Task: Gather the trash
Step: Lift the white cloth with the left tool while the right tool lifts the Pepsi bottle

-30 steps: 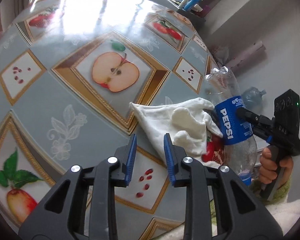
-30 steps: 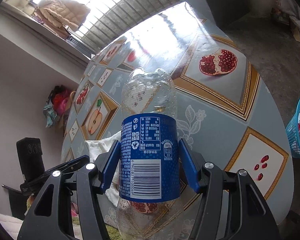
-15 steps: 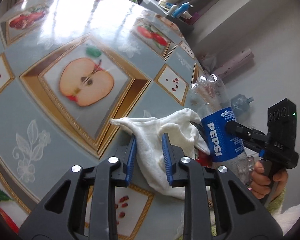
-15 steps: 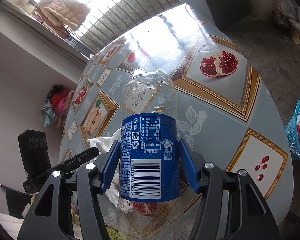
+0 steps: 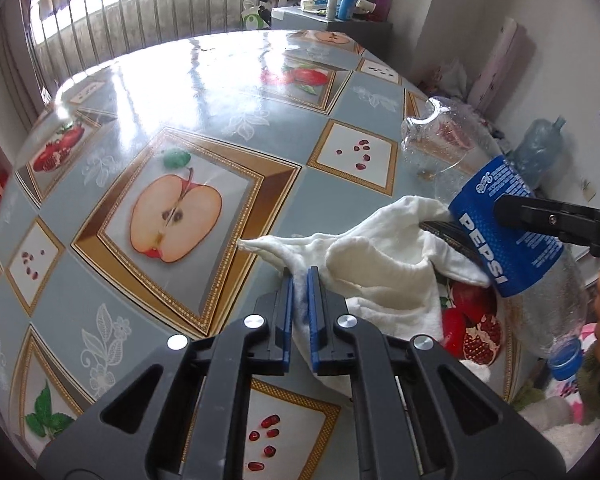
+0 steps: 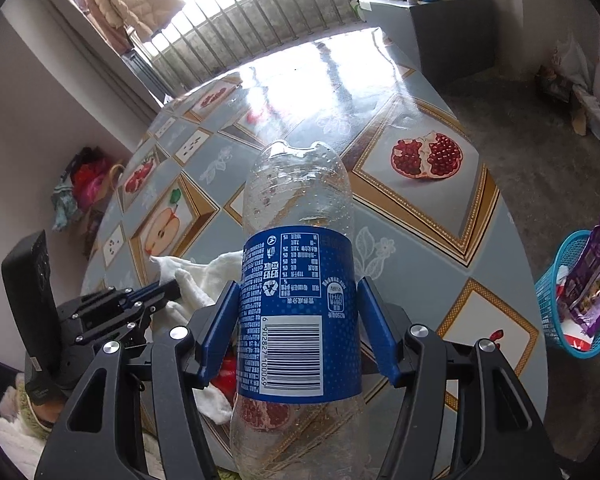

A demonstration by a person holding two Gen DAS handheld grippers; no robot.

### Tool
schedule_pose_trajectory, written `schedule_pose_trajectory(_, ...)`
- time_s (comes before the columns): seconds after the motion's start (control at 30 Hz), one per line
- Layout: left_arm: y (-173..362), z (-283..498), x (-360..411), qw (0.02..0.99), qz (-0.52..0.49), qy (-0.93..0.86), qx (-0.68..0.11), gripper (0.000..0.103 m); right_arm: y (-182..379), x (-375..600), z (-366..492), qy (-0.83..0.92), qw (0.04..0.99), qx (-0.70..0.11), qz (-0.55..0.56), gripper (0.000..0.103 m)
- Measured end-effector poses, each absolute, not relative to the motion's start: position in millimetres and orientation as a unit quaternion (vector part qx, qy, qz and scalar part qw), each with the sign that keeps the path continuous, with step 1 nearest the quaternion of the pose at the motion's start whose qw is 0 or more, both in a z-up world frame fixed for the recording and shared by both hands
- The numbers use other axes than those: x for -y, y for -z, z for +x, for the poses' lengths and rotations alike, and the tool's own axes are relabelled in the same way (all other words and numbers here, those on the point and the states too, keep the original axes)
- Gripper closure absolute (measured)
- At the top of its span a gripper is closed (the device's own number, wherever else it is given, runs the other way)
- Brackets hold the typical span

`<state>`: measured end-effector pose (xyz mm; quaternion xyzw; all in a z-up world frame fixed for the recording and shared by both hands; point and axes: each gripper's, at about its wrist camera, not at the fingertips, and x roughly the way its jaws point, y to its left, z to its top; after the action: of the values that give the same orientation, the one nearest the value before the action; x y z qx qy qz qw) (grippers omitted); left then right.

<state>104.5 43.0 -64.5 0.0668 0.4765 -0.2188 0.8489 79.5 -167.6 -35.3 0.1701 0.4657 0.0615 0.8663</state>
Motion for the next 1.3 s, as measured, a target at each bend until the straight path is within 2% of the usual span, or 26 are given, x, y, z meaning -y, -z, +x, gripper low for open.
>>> schedule_pose_trajectory(0.73,61.8,96.1,-25.6,0.854,0.111,0.199,-0.469,0.098,38.9,176.1,65.4,-0.07,0.845,-0.502,0.172,0.038)
schedule_pose_trajectory(0.8,61.6,95.8,-26.0,0.854,0.111,0.199,-0.468,0.098,39.4,175.2,64.8,-0.069,0.844,-0.504,0.169,0.038)
schedule_pose_trajectory(0.9,62.0,95.4,-24.9,0.854,0.112,0.198,-0.467,0.098,40.6,174.7,64.6,-0.071,0.844,-0.505,0.168,0.044)
schedule_pose_trajectory(1.3,62.3,93.2,-22.9,0.856,0.114,0.198,-0.465,0.098,35.4,179.9,67.5,-0.059,0.852,-0.488,0.18,0.045)
